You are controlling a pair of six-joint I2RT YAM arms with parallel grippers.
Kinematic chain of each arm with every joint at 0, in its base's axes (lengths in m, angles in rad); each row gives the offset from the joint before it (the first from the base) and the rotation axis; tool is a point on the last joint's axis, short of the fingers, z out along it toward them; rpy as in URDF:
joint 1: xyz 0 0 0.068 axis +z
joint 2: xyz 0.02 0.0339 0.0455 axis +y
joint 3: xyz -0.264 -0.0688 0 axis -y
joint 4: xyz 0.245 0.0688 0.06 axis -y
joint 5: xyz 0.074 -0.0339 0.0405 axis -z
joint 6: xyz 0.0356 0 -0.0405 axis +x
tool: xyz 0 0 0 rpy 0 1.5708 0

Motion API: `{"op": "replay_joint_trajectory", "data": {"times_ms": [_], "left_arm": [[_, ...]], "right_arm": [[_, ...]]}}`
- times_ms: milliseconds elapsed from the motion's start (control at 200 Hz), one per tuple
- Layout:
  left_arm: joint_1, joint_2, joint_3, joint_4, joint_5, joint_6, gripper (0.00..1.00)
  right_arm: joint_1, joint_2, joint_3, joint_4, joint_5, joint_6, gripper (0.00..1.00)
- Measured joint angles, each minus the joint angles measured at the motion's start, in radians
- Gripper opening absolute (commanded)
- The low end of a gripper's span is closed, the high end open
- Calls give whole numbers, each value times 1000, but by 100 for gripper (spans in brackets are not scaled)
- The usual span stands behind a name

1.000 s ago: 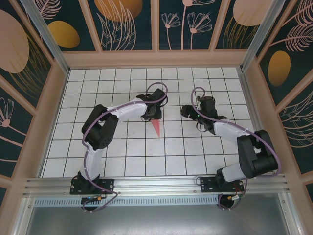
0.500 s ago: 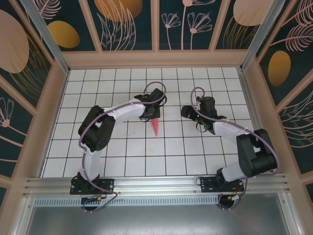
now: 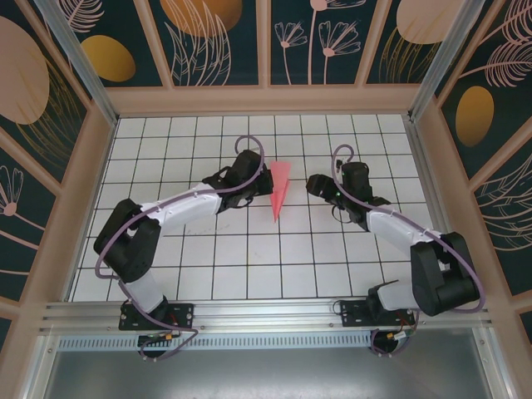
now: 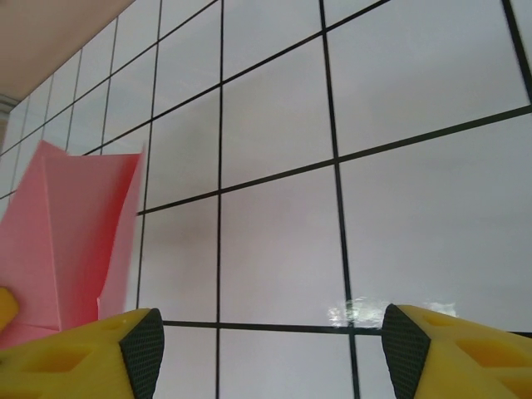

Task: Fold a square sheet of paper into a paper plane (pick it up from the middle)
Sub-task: Turn over a paper plane at the center of the table.

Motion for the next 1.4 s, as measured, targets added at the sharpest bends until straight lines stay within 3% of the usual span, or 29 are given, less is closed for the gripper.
{"op": "replay_joint_trajectory", "data": {"times_ms": [250,470,651,811,1106,1401], "left_arm": [[54,38,-216,364,204,-141,0],[94,56,-346,518,246,-242,0],[106,56,-394,548,242,-271,0],[106,56,-399,548,241,-272,0],[109,71,-401,547,238,-274,0],[112,99,-401,525,229,-269,0]], "right_arm": [[111,-5,0,35,11,85,72],[198,41,5,69,39,150,63],[277,165,67,53,69,174,43],[332,241,139,34,92,184,34],[363,343,237,-11,110,183,32],[365,374,260,-52,132,180,39]]}}
